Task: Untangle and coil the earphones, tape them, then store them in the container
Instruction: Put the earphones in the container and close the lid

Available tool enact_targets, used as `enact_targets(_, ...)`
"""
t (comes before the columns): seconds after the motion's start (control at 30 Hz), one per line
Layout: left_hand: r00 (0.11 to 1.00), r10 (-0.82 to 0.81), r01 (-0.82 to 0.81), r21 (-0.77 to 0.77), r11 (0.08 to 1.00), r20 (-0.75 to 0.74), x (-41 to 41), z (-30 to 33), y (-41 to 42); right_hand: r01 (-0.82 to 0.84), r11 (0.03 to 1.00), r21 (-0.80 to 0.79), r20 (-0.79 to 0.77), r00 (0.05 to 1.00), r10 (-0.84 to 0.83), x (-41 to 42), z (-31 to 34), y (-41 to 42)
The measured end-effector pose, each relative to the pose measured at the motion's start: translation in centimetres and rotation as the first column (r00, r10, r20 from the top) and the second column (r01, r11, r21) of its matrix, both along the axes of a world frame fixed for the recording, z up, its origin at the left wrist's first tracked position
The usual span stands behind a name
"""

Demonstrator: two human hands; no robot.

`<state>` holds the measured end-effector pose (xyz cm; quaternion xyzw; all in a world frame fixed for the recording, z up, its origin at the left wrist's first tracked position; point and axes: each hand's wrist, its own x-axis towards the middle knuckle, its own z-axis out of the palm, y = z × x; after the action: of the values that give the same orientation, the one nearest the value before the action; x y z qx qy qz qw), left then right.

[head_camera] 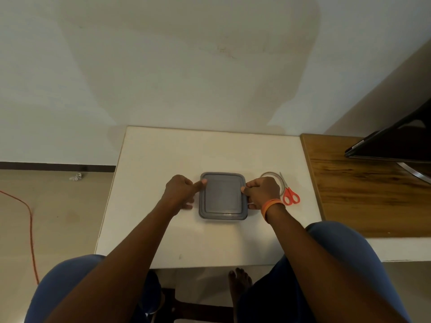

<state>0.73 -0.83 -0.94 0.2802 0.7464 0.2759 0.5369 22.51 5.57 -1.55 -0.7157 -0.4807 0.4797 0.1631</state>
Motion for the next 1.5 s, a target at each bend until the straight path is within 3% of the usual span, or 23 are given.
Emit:
enact_targets(0.07, 0.994, -0.088, 0.096, -0.12, 0.988, 0.069, 0.1, 0.8, -0.1, 0.074, 0.997, 0.011, -0.032, 0.997, -0.074, 0.2, -0.3, 0.2)
enact_targets(0.17, 0.982, -0.128, 0.151, -0.176, 0.973, 0.136, 0.7, 1.5, -0.4, 0.164, 0.986, 0.014, -0.112, 0.98, -0.161, 0.3, -0.8, 0.3)
enact_targets(0.3, 0.994, -0.003, 0.022, -0.166, 0.986, 0.113, 0.6, 0.8, -0.1, 0.165, 0.986, 0.016, -0.202, 0.967, -0.158, 0.0, -0.4, -0.3)
enact_targets(0.43, 0.987, 0.109, -0.09, -0.155, 0.984, 0.118, 0.2, 0.5, 0.0, 0.169, 0.97, -0.177, -0.324, 0.92, -0.22, 0.0, 0.3, -1.5)
enact_targets(0.53, 0.965, 0.177, -0.146, -0.163, 0.976, 0.194, 0.2, 0.4, 0.0, 0.126, 0.962, -0.242, -0.326, 0.923, -0.203, 0.0, 0.4, -2.0)
enact_targets(0.67, 0.947, 0.203, -0.157, -0.191, 0.969, 0.248, 0.3, 0.2, 0.2, 0.124, 0.977, -0.175, -0.299, 0.939, -0.173, 0.0, 0.4, -1.8)
enact_targets(0.9, 0.935, 0.239, -0.187, -0.207, 0.96, 0.261, 0.2, -0.2, 0.4, 0.1, 0.979, -0.177, -0.321, 0.934, -0.154, -0.2, 0.5, -1.8)
enact_targets(1.1, 0.939, 0.254, -0.215, -0.18, 0.96, 0.232, 0.4, -0.5, 0.5, 0.16, 0.952, -0.261, -0.362, 0.898, -0.25, 0.2, 0.5, -2.1)
enact_targets(1.5, 0.936, 0.299, -0.269, -0.172, 0.948, 0.185, 0.6, -0.7, 0.6, 0.173, 0.969, -0.176, -0.381, 0.896, -0.229, -0.3, 0.1, -2.4)
